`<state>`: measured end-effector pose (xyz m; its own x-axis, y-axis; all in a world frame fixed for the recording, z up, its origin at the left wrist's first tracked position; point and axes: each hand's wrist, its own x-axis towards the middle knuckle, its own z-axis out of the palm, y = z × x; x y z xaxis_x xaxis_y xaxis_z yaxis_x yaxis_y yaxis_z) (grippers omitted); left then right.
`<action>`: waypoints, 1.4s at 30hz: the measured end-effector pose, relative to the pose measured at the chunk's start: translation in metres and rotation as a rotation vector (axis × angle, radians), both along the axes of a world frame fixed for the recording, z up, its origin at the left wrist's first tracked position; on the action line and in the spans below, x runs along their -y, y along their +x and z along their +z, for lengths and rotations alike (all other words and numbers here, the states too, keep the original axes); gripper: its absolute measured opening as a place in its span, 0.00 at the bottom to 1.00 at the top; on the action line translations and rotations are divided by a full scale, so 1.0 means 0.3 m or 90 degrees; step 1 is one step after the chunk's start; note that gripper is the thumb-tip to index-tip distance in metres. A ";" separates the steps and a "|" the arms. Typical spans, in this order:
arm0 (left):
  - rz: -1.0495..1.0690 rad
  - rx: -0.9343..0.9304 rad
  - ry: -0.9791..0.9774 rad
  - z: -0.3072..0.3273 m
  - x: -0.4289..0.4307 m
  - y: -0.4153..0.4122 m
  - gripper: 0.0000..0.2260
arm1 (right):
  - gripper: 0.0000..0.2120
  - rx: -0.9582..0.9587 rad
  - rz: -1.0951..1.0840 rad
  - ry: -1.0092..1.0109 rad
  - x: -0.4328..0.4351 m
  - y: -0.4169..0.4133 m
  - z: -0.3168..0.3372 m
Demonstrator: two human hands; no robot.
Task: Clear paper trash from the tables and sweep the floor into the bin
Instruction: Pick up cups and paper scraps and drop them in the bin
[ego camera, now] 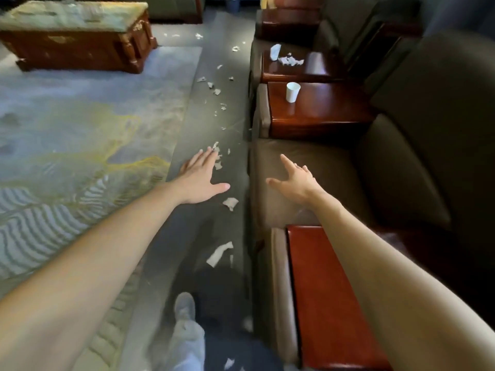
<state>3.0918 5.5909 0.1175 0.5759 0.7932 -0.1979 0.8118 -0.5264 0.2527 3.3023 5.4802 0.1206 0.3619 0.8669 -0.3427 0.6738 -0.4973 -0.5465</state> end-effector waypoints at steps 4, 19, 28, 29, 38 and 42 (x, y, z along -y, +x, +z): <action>-0.025 0.009 0.001 0.014 -0.414 -0.107 0.40 | 0.38 -0.025 -0.025 -0.006 -0.390 -0.142 -0.014; -0.209 0.024 -0.069 0.013 -1.575 0.347 0.41 | 0.37 -0.028 -0.211 0.007 -1.448 0.149 -0.023; -0.321 0.057 -0.100 0.030 -2.095 0.826 0.40 | 0.36 -0.021 -0.323 0.000 -1.898 0.533 -0.017; -0.335 0.051 -0.101 0.020 -2.151 0.883 0.40 | 0.35 -0.026 -0.345 0.000 -1.933 0.577 -0.029; -0.429 0.030 -0.147 -0.140 -2.591 1.383 0.40 | 0.36 -0.069 -0.560 -0.007 -2.210 0.933 -0.237; -0.421 0.003 -0.182 -0.227 -2.711 1.551 0.40 | 0.38 -0.107 -0.627 -0.021 -2.287 1.058 -0.326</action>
<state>3.5571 6.4041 0.0494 0.9189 0.1961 -0.3422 0.3452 -0.8196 0.4572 3.6196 6.1663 0.0227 0.8587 0.1957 -0.4737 -0.1315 -0.8091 -0.5728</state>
